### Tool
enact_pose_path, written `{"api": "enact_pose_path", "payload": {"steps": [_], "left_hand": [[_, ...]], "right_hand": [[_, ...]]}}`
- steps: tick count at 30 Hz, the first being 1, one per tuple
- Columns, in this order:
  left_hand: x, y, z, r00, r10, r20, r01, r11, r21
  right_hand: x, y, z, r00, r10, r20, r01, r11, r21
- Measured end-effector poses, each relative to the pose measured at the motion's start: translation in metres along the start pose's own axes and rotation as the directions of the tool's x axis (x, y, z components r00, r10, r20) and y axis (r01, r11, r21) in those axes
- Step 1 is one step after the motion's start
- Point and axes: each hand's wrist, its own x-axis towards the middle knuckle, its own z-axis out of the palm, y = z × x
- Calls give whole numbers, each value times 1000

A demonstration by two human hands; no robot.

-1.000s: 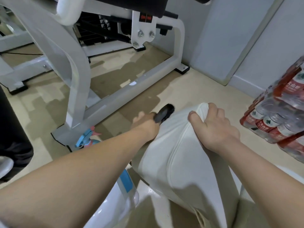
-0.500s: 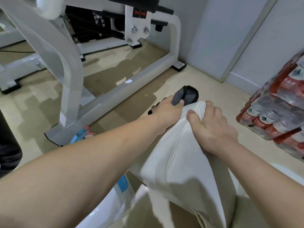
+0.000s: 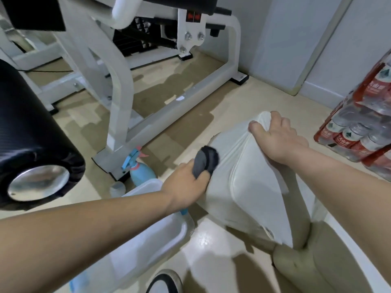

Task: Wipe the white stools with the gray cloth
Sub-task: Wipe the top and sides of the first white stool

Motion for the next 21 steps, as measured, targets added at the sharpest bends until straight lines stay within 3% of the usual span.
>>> {"api": "enact_pose_path", "payload": {"steps": [3, 6, 9, 11, 13, 15, 17, 19, 21], "left_hand": [[9, 10, -18, 977, -208, 39, 207, 978, 12], [30, 67, -44, 991, -116, -72, 104, 983, -153], [48, 119, -33, 999, 37, 34, -39, 998, 56], [55, 131, -20, 998, 9, 55, -18, 986, 165], [63, 130, -13, 999, 9, 32, -15, 983, 184], [65, 128, -12, 1000, 16, 24, -20, 985, 173], [66, 123, -15, 1000, 3, -3, -3, 986, 165], [66, 116, -21, 999, -29, -14, 31, 983, 183], [67, 112, -26, 998, -60, 3, 58, 977, 207]], "right_hand": [[-3, 4, -1, 1000, -14, 24, 14, 1000, 16], [-3, 10, -6, 996, -66, 60, 65, 998, 10], [0, 25, -14, 994, -107, 38, 102, 989, 107], [0, 48, -13, 996, -23, -83, 40, 975, 218], [-1, 80, -5, 964, 201, -176, -159, 960, 230], [-2, 107, 6, 906, 415, -77, -395, 898, 192], [0, 111, 10, 854, 512, 93, -515, 807, 290], [0, 102, 10, 801, 533, 272, -585, 604, 541], [-5, 92, 9, 777, 467, 422, -617, 433, 657]]}}
